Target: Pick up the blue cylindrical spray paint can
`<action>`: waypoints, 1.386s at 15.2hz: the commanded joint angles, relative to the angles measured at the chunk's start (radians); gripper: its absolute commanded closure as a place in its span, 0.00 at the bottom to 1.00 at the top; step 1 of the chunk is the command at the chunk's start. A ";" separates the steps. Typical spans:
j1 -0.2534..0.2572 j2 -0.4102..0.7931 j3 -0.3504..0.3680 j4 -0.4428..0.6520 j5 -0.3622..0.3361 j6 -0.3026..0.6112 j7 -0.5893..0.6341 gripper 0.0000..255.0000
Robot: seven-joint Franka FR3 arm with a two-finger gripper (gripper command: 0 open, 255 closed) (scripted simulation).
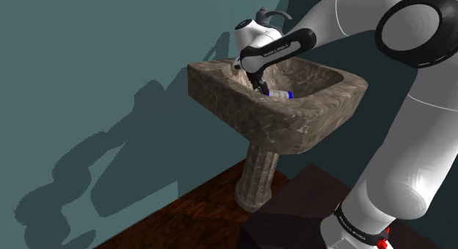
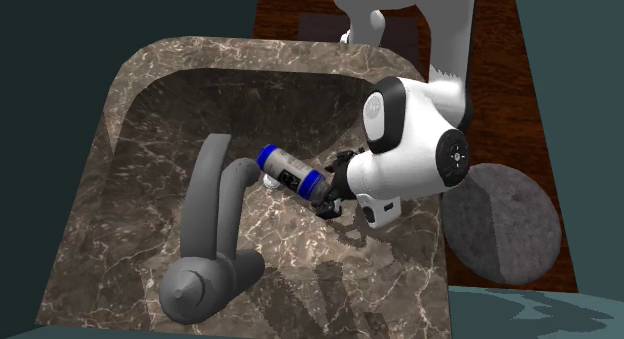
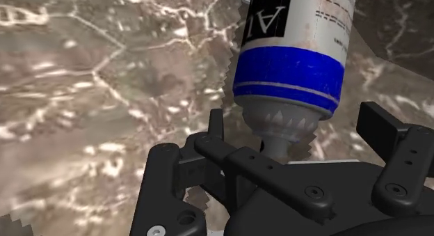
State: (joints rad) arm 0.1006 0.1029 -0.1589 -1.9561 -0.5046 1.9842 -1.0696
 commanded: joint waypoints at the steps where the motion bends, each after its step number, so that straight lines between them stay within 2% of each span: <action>1: -0.001 0.012 -0.001 -0.012 -0.004 0.023 0.009 0.00; 4: -0.002 0.020 -0.002 -0.023 -0.007 0.040 0.018 0.00; 5: -0.002 0.022 -0.001 -0.020 -0.006 0.039 0.017 1.00; 14: -0.002 0.020 -0.002 -0.023 -0.007 0.040 0.018 1.00; 21: 0.002 -0.012 0.002 0.029 0.006 -0.038 -0.019 1.00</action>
State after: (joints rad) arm 0.1018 0.0938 -0.1577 -1.9380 -0.5009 1.9591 -1.0821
